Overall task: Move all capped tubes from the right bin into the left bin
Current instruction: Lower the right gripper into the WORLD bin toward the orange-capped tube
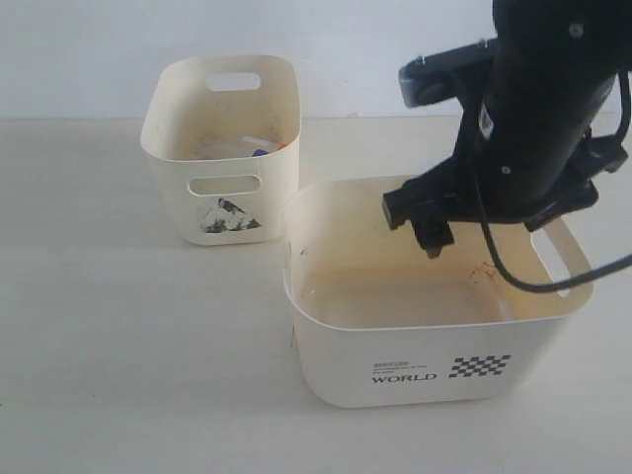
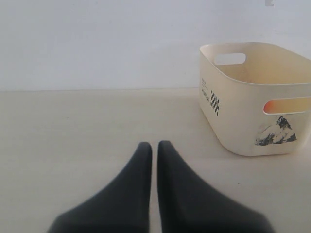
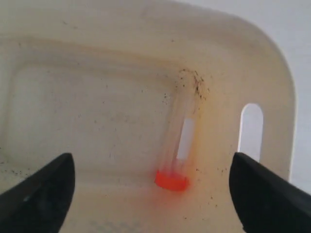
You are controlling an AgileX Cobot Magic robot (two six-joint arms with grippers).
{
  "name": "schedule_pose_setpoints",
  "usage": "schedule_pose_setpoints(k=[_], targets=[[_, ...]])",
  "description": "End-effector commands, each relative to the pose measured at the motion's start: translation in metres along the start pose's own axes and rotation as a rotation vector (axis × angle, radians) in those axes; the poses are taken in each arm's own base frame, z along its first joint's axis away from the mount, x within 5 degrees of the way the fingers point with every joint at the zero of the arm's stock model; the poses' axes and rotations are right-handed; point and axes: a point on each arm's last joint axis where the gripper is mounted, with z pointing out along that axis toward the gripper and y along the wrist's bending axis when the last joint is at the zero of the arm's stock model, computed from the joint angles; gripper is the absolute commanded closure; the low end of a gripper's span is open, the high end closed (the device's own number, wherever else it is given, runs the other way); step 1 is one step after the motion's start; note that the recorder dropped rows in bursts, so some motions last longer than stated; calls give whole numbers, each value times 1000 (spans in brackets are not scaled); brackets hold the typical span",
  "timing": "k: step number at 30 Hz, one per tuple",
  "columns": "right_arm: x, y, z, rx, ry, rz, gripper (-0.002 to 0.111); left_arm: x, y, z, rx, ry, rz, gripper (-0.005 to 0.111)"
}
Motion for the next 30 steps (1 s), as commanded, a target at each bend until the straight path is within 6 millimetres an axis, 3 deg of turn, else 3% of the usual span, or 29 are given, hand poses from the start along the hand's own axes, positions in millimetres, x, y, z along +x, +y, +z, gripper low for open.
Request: schedule_pose_setpoints(k=[1,12,21,30], targets=[[9,0,14,-17,-21,11,26,-1,0,0,1,-2,-13,102],[6,14,52,-49,-30,26,26,-1,0,0,1,-2,-13,102],[5,19,94,52,5,35,26,-1,0,0,1,-4,-13,102],[9,24,121,90,53,12,26,-1,0,0,1,-4,-13,102]])
